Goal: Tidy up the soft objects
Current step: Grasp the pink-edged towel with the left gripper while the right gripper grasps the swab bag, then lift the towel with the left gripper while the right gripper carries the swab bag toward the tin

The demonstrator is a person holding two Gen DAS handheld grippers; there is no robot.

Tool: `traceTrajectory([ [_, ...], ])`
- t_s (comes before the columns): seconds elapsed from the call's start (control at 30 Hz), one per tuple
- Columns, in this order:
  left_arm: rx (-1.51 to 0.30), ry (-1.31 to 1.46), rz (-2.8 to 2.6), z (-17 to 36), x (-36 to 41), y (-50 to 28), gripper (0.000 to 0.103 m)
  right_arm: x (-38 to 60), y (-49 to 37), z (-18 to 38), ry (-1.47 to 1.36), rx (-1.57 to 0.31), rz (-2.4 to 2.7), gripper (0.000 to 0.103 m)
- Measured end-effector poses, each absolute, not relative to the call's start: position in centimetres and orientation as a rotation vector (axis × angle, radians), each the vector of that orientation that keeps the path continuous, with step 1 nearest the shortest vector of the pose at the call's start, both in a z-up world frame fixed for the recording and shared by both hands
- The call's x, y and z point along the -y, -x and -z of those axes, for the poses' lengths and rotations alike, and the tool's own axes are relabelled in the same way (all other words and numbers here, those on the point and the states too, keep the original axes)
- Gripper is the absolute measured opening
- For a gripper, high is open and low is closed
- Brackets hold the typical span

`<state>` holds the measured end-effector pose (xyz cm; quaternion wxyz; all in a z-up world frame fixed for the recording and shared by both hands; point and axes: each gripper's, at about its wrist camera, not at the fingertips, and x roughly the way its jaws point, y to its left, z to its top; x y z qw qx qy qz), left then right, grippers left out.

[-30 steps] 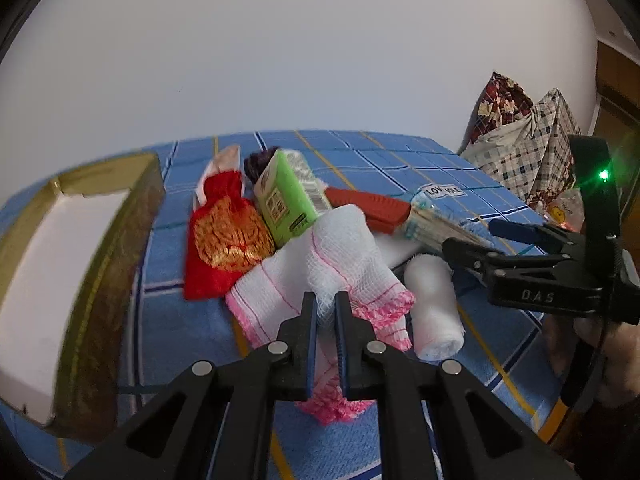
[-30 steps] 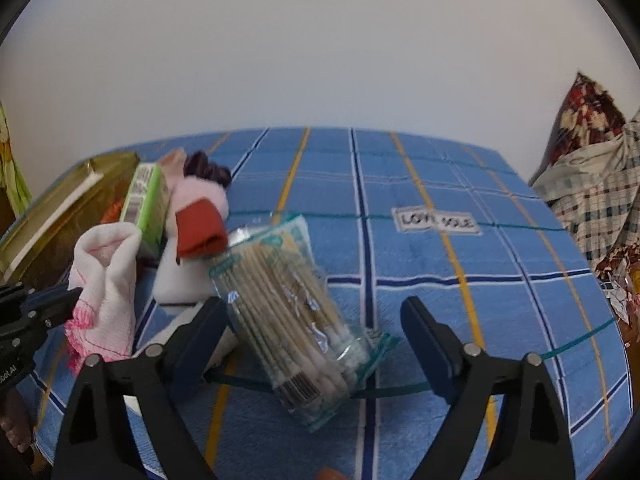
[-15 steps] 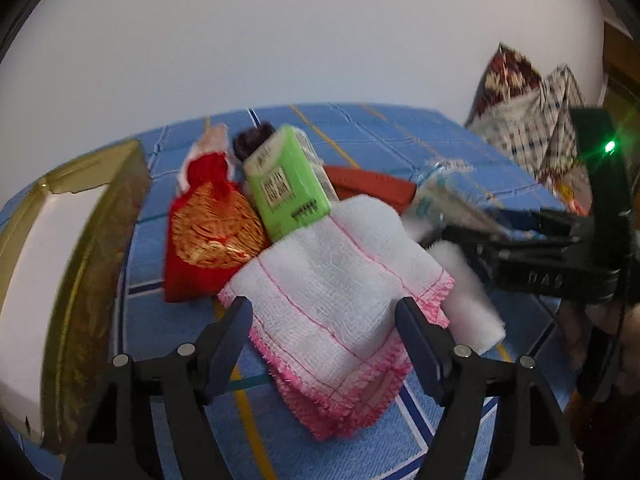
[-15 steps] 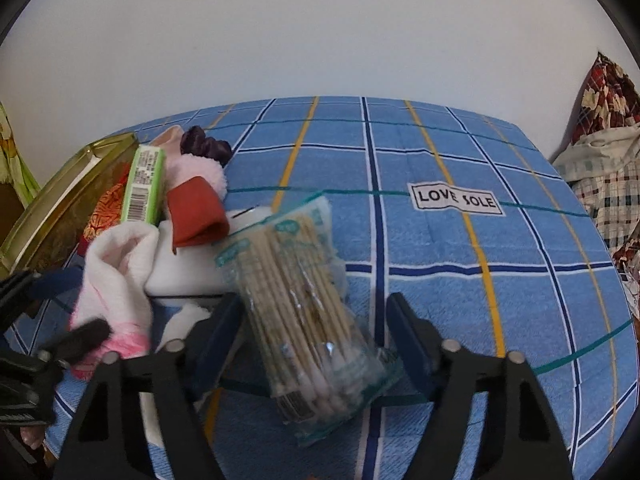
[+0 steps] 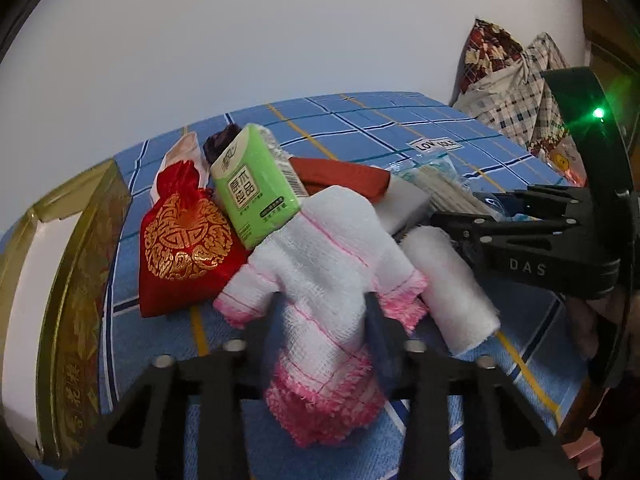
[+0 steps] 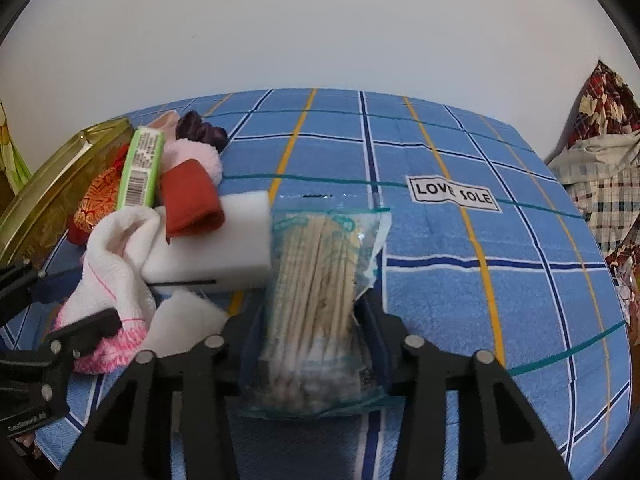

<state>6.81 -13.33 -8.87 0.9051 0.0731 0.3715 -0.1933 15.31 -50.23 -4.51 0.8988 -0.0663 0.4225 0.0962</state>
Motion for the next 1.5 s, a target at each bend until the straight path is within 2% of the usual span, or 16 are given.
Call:
traceTrajectory([
  [0.07,-0.759,-0.139,0.403,8.8,13.0,-6.8,0.026,50.6,-15.0,4.4,0.123,-0.853,-0.200,0.039],
  [0.23,-0.714,-0.097,0.419,8.3,12.1,-6.4,0.021,51.2,-14.3,3.7,0.080,-0.801,-0.210,0.038],
  [0.83,-0.463,0.004,0.354,6.4,9.3,-4.2,0.021,51.7,-10.8,1.2,0.006,-0.554,-0.228,0.038],
  [1.5,-0.356,0.033,0.296,6.2,7.9,-2.4,0.021,50.8,-8.7,0.5,-0.036,-0.421,-0.267,0.038],
])
